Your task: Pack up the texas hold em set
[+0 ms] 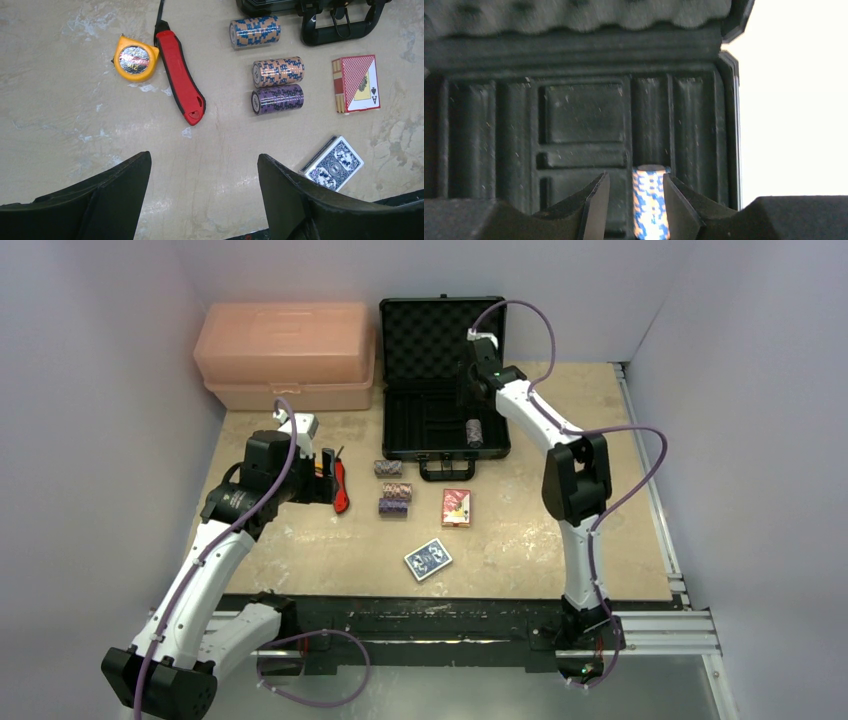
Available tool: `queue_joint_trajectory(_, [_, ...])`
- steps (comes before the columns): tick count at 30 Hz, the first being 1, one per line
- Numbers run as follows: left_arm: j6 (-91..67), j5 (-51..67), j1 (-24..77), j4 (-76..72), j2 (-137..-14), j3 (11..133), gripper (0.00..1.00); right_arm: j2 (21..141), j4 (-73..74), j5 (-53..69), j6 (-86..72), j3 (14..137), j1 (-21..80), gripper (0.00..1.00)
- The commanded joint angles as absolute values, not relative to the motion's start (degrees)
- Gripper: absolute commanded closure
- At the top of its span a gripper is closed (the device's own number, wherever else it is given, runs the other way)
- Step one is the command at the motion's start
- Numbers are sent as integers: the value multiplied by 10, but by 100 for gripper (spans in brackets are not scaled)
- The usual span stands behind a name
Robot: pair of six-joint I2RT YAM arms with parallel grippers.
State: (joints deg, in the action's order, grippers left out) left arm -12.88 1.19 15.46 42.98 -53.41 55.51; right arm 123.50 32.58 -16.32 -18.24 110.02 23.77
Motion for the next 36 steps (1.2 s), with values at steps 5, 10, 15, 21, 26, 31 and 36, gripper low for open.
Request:
queue_joint_trajectory(5, [-126, 6, 157, 427, -530, 575, 23, 1337, 360, -153, -195, 1239, 218, 62])
queue_joint_trajectory(10, [-126, 6, 157, 427, -532, 575, 23, 1369, 367, -143, -196, 1258, 209, 71])
queue_joint_trajectory(15, [-125, 6, 157, 427, -531, 576, 23, 1382, 379, -131, -192, 1252, 207, 80])
queue_joint_trajectory(21, [-125, 5, 157, 428, -530, 577, 23, 1361, 376, -125, -190, 1203, 208, 83])
queue_joint_trajectory(26, [-125, 5, 157, 429, -529, 577, 23, 1334, 371, -120, -184, 1148, 208, 84])
queue_joint_trajectory(31, [-125, 6, 157, 429, -528, 577, 23, 1306, 352, -113, -181, 1093, 208, 85])
queue_joint_trajectory(36, [-125, 7, 157, 429, -528, 577, 23, 1298, 356, -112, -175, 1098, 208, 82])
